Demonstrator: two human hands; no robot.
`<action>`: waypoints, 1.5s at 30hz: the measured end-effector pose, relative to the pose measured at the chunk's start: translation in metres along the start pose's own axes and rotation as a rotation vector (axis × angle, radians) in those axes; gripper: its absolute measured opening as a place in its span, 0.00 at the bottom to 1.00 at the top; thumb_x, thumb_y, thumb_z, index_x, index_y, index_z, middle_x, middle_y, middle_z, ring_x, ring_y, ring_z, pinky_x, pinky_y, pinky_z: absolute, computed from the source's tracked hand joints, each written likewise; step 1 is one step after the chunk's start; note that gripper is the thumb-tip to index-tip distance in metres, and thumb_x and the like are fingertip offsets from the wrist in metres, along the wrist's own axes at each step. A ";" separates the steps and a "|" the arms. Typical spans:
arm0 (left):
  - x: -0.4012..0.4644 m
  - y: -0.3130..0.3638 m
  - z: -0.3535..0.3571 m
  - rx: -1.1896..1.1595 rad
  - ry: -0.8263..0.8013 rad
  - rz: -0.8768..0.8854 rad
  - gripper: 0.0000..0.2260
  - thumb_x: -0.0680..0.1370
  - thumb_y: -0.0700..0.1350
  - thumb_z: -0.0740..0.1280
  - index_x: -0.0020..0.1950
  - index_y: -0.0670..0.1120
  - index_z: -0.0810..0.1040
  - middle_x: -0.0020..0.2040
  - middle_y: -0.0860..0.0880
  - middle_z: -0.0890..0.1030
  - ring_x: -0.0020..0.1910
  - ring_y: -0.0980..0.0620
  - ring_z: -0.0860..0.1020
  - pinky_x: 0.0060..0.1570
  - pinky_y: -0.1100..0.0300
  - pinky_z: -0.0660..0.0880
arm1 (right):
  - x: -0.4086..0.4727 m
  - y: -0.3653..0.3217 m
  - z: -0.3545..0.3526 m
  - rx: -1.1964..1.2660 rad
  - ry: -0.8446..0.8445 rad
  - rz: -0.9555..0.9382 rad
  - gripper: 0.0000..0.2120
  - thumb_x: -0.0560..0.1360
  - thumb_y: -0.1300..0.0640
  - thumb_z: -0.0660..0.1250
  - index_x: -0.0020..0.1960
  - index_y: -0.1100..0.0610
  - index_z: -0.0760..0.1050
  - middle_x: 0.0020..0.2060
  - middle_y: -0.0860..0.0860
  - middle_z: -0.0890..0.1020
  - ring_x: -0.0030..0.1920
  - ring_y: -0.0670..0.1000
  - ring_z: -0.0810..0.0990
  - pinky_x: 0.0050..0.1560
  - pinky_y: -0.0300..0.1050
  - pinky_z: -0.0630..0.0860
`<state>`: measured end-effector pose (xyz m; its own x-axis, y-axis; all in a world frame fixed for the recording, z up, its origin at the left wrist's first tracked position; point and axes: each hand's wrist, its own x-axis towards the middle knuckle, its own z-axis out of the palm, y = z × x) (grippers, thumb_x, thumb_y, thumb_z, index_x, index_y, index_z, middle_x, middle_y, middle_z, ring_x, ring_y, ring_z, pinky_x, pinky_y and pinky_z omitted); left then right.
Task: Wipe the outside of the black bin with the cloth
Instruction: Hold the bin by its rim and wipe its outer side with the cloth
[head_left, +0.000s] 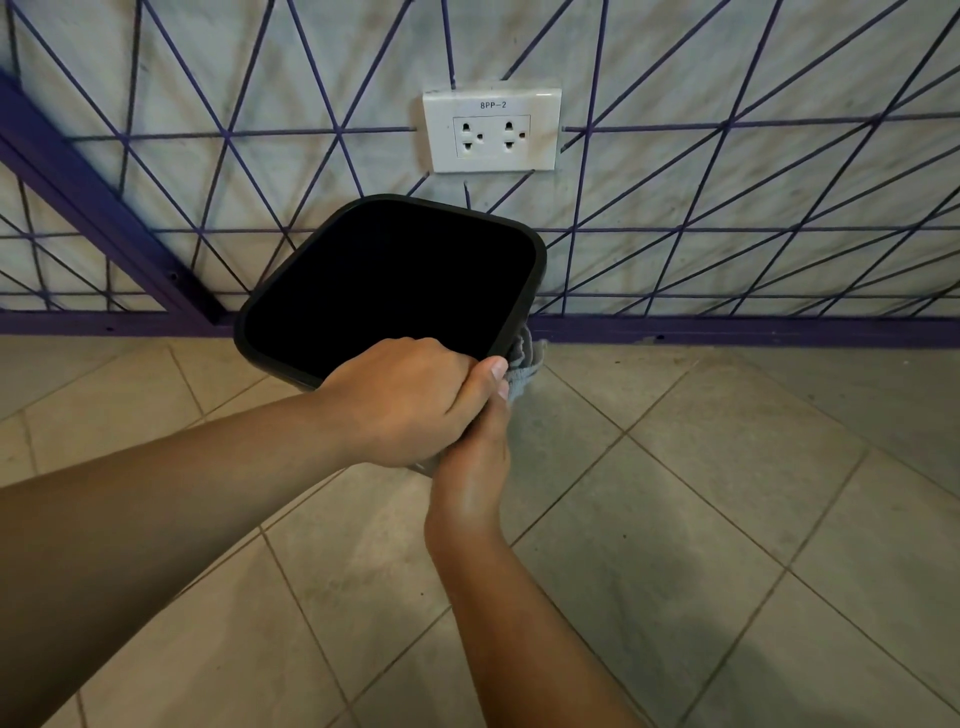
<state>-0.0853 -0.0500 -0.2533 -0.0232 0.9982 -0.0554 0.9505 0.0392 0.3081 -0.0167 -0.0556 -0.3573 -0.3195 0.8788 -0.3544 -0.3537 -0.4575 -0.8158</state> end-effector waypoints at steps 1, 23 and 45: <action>0.000 0.000 0.000 -0.001 0.002 0.002 0.27 0.82 0.59 0.45 0.38 0.51 0.78 0.29 0.53 0.77 0.29 0.57 0.78 0.35 0.56 0.75 | -0.003 -0.001 0.002 -0.022 -0.009 -0.017 0.59 0.65 0.12 0.58 0.88 0.44 0.64 0.86 0.49 0.70 0.87 0.49 0.67 0.87 0.59 0.67; -0.002 0.001 -0.002 -0.018 0.043 -0.020 0.25 0.84 0.55 0.47 0.33 0.50 0.73 0.26 0.51 0.73 0.27 0.55 0.74 0.31 0.59 0.68 | 0.001 0.007 -0.006 -0.071 -0.072 -0.073 0.69 0.62 0.08 0.57 0.91 0.49 0.56 0.89 0.51 0.62 0.91 0.51 0.58 0.91 0.61 0.56; -0.001 0.001 -0.001 0.028 0.047 0.004 0.27 0.81 0.58 0.44 0.39 0.49 0.78 0.28 0.52 0.77 0.28 0.57 0.76 0.31 0.61 0.70 | 0.004 0.020 -0.006 -0.001 -0.105 -0.073 0.70 0.61 0.09 0.61 0.91 0.49 0.56 0.90 0.51 0.61 0.91 0.51 0.57 0.91 0.62 0.56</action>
<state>-0.0848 -0.0505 -0.2516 -0.0331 0.9994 -0.0089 0.9589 0.0342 0.2818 -0.0195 -0.0600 -0.3775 -0.3835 0.8908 -0.2437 -0.3784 -0.3922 -0.8384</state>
